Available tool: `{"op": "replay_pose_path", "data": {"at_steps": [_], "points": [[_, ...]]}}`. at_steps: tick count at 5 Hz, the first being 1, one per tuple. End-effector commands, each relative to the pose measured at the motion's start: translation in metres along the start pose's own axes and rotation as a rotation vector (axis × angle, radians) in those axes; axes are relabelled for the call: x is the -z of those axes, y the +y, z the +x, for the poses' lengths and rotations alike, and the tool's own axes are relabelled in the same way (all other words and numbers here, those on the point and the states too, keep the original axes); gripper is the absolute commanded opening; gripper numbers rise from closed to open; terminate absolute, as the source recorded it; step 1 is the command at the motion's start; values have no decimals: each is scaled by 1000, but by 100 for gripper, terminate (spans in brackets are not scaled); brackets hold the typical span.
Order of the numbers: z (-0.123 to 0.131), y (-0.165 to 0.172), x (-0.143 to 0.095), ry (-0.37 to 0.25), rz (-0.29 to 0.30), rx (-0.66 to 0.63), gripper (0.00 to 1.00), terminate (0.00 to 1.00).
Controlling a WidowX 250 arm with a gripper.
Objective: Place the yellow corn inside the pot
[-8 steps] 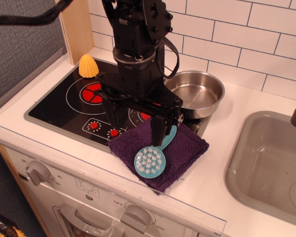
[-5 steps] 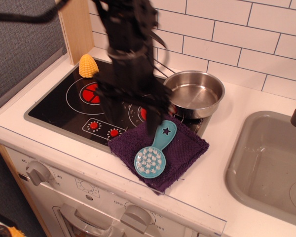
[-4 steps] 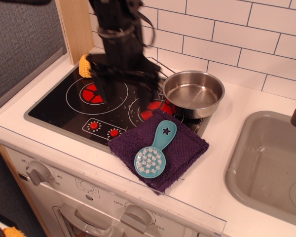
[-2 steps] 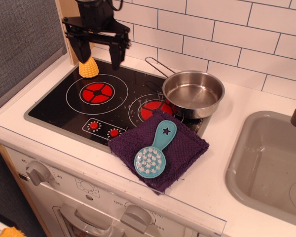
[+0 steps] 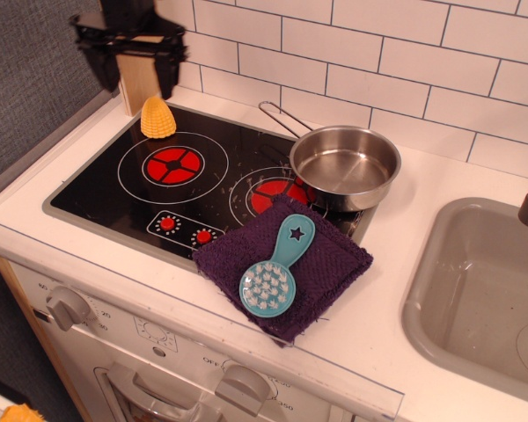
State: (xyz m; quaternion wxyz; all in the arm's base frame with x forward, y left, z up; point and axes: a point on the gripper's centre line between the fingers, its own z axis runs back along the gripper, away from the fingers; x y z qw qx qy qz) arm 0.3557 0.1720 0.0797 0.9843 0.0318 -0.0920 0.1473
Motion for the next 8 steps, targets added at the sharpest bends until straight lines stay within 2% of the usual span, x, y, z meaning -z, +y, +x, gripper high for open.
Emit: {"op": "replay_pose_path", "data": {"at_steps": [1, 3, 4, 5, 6, 7, 8], "points": [[20, 10, 10, -29, 25, -28, 100, 0], [30, -9, 37, -13, -12, -21, 100, 0], [26, -10, 48, 14, -18, -20, 0, 0], [25, -19, 23, -23, -7, 29, 0, 0], [23, -42, -19, -79, -31, 94, 0, 0], [8, -82, -51, -131, -127, 202, 0, 0], [-14, -126, -45, -85, -176, 304, 0, 0]]}}
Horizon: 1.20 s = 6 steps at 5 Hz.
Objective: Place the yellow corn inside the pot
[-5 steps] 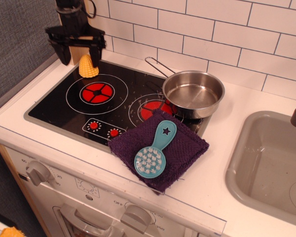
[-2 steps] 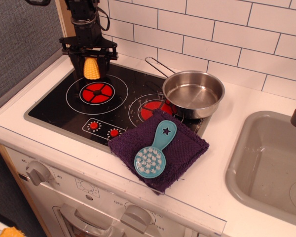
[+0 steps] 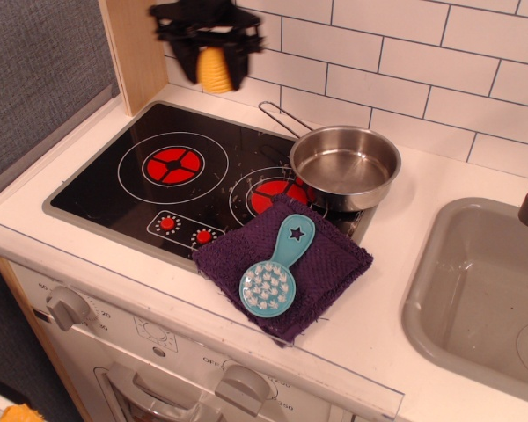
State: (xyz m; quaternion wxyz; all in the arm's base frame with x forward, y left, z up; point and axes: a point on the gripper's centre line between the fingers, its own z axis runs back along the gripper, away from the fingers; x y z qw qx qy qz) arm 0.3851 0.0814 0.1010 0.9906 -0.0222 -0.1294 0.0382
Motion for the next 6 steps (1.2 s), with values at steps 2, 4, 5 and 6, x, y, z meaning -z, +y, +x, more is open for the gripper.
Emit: {"op": "replay_pose_path", "data": {"at_steps": [2, 4, 5, 6], "points": [[-27, -118, 17, 31, -35, 198, 0, 0], [-23, -130, 34, 25, 20, 254, 100, 0], [-24, -125, 28, 14, 22, 246, 100, 0], [-28, -121, 14, 1, 10, 232, 100, 0]]}}
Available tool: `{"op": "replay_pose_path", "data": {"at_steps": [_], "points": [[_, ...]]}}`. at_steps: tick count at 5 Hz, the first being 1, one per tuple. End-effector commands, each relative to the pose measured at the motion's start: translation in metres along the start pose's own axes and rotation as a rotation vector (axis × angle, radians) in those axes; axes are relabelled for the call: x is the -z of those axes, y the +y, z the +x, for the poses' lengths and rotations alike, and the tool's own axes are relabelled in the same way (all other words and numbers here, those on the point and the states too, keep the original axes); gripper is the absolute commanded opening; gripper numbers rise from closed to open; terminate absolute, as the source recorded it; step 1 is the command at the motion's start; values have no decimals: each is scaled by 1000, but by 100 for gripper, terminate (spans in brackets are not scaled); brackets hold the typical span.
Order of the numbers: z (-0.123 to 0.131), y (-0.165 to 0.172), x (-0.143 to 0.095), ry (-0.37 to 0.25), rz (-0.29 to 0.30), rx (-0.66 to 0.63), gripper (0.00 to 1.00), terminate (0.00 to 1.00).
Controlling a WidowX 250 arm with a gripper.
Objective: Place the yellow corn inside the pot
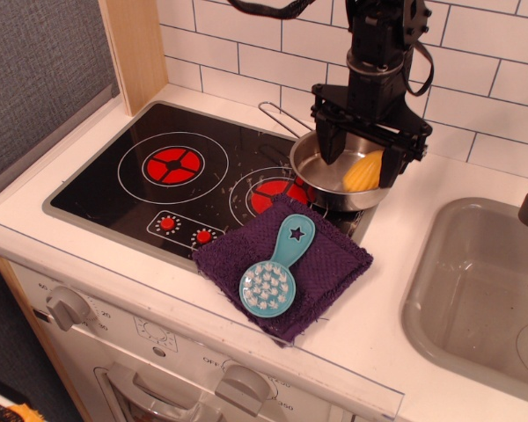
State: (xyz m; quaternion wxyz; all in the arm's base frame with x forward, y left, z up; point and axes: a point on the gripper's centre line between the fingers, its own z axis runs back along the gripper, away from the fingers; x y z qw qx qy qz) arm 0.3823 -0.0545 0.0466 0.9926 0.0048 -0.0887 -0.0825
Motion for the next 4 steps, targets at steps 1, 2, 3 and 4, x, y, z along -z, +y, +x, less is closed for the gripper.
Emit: {"op": "replay_pose_path", "data": {"at_steps": [1, 2, 3, 4], "points": [[-25, 7, -57, -94, -42, -40, 100, 0], [-42, 7, -57, -71, -74, -39, 100, 0], [-60, 10, -49, -30, -25, -64, 100, 0], [-60, 10, -49, -30, -25, -64, 100, 100]]}}
